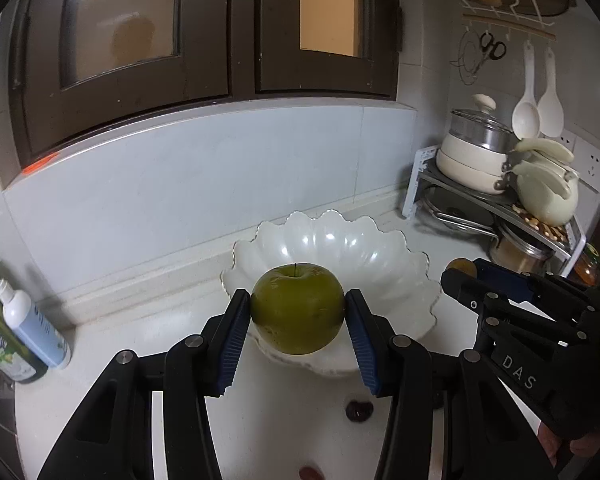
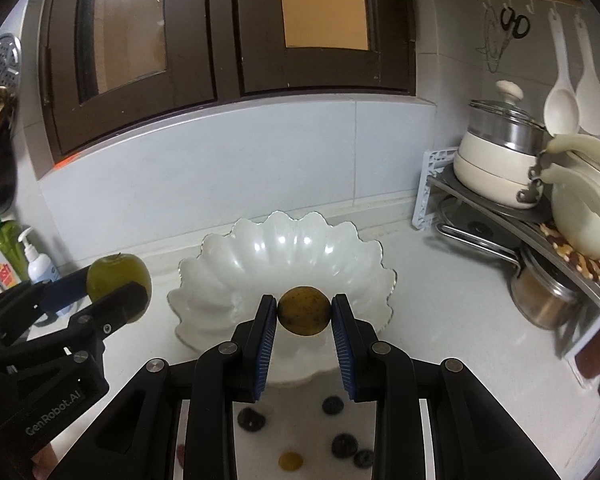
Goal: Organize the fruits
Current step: 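Lift the green apple with the left tool while the right tool carries the yellow fruit to the bowl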
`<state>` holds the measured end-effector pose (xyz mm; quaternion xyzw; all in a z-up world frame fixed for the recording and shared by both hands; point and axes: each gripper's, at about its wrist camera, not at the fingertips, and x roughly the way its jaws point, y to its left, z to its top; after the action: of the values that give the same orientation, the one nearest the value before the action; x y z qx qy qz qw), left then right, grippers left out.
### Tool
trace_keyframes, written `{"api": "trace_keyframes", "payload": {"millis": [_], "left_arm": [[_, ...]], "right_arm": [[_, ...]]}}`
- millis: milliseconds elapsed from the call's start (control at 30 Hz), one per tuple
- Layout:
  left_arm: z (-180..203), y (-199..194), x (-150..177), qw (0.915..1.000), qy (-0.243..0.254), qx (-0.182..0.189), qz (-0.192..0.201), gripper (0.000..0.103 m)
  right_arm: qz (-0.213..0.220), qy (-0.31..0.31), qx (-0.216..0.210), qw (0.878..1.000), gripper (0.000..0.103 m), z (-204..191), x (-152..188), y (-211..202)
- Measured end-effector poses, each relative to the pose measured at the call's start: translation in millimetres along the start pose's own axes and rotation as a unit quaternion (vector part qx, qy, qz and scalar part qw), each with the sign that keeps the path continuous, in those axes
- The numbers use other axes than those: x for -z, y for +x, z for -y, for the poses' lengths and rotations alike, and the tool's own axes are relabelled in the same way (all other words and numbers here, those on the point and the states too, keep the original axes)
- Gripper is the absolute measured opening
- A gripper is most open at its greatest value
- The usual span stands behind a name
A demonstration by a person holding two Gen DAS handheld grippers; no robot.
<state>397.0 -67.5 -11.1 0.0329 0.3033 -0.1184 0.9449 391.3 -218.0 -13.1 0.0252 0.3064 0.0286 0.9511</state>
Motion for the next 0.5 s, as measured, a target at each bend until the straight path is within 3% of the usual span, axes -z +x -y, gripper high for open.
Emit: {"api": "trace_keyframes", "payload": {"millis": [267, 500], "left_arm": [[-9.4, 48.1, -25.2, 0.999, -0.009, 0.006, -0.044, 0.048], [-9.5, 83.1, -34.9, 0.9971, -0.003, 0.001, -0.076, 0.048]], "right_arm": [[-0.034, -0.01, -0.002, 0.999, 0.03, 3.3, -28.9, 42.6], [-0.099, 0.005, -0.023, 0.995, 0.03, 11.3, -35.1, 91.1]]}}
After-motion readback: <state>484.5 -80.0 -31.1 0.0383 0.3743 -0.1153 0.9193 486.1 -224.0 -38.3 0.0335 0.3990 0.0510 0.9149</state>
